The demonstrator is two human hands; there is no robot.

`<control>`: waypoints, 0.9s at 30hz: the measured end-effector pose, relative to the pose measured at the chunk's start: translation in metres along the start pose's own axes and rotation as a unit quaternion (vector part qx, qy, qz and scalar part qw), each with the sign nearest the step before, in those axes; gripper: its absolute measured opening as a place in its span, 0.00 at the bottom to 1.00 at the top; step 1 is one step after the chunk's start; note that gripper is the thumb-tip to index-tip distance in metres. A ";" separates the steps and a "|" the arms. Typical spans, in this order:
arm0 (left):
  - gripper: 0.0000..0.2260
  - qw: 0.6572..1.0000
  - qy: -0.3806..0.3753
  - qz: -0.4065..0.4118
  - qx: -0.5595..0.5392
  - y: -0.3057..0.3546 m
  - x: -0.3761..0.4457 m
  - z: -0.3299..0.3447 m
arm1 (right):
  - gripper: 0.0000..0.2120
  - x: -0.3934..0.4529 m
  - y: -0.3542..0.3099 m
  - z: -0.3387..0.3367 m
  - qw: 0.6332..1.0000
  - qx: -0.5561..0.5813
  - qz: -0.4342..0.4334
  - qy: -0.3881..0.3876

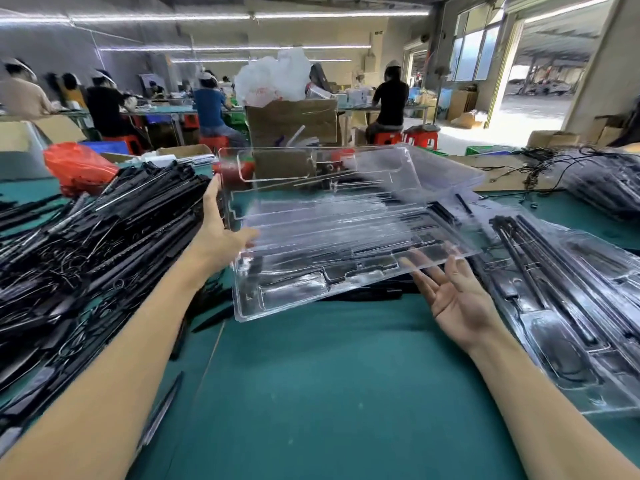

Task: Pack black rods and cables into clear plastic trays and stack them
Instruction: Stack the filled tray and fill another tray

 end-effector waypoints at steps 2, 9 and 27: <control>0.52 0.998 -0.018 -0.024 -0.054 -0.003 -0.002 0.002 | 0.13 0.001 0.002 -0.001 1.000 -0.010 0.002 -0.008; 0.34 0.941 -0.090 -0.080 -0.318 -0.005 -0.013 0.021 | 0.36 0.003 0.001 -0.004 1.000 0.008 -0.014 0.014; 0.16 0.857 -0.054 -0.058 -0.509 0.016 -0.019 0.038 | 0.42 0.006 0.029 0.010 0.986 -0.135 0.017 0.097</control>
Point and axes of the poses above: each hand's wrist, its own x-axis towards the middle knuckle, its own z-axis out of the palm, y = z × x, the point moved 6 cm from there along x, towards the middle knuckle, and after that the axes turned 9 degrees about x, right-handed, at the moved point
